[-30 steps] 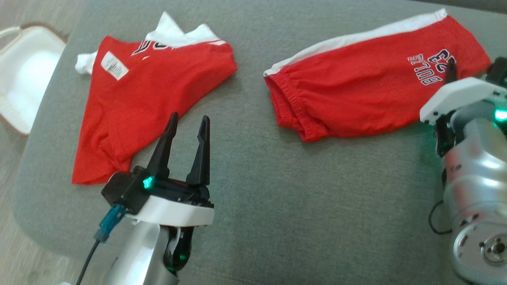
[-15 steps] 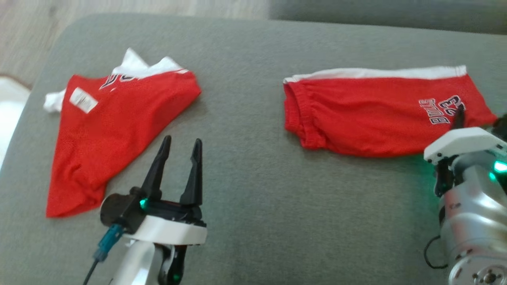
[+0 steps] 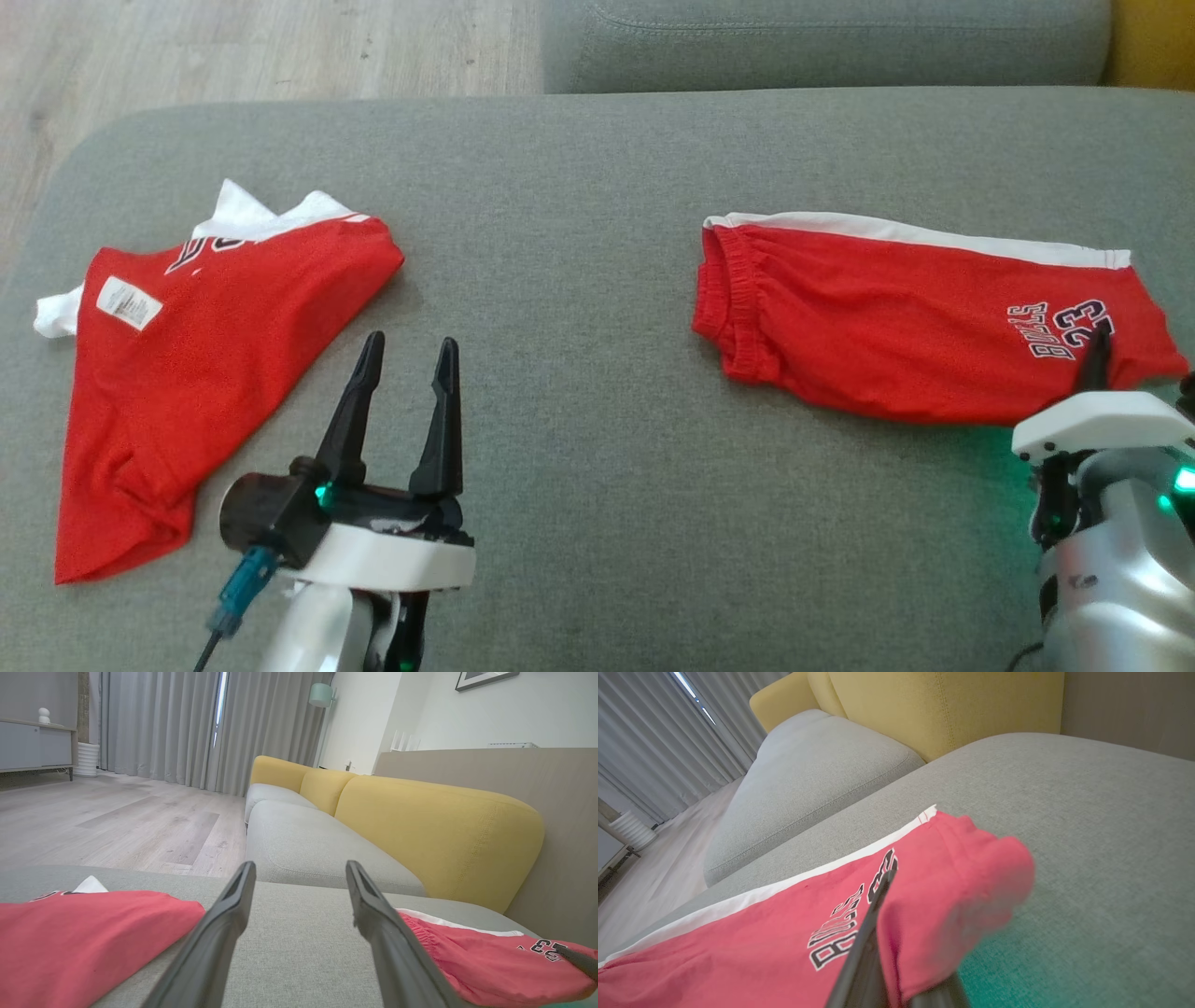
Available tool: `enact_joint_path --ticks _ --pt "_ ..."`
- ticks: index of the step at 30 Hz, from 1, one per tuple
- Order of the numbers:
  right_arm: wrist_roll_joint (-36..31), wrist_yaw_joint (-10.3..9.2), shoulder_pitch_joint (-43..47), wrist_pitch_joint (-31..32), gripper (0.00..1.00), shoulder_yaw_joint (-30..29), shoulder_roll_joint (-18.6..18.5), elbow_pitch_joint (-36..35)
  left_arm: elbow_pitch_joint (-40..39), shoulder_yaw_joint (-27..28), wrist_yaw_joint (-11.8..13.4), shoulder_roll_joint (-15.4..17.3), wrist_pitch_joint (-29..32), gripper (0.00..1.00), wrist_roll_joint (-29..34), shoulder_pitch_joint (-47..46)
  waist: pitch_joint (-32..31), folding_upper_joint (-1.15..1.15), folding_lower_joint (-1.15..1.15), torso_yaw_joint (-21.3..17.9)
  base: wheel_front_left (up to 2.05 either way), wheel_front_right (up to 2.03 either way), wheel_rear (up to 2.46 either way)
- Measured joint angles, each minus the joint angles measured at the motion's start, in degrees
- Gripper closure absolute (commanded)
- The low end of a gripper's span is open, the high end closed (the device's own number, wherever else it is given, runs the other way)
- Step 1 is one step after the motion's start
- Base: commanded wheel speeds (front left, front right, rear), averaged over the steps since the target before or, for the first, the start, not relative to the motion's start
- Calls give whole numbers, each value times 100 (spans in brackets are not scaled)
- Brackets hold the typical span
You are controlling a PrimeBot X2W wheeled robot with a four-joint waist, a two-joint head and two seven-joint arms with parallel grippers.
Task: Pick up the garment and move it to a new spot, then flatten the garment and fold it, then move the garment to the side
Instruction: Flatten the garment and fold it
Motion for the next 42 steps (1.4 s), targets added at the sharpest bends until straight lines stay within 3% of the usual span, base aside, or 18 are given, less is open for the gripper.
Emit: enact_joint_path --ticks 13,27,42 --pt "428 0 72 -14 100 584 4 -573 47 -1 -18 0 0 0 25 -3 129 0 1 128 0 0 0" --pt "1449 0 51 -14 100 3074 2 -1195 154 18 -16 0 0 0 11 -4 -12 0 1 472 0 0 0" --pt "1343 0 298 -14 100 4261 -9 -470 170 103 0 1 0 0 9 26 -101 0 1 653 0 0 0"
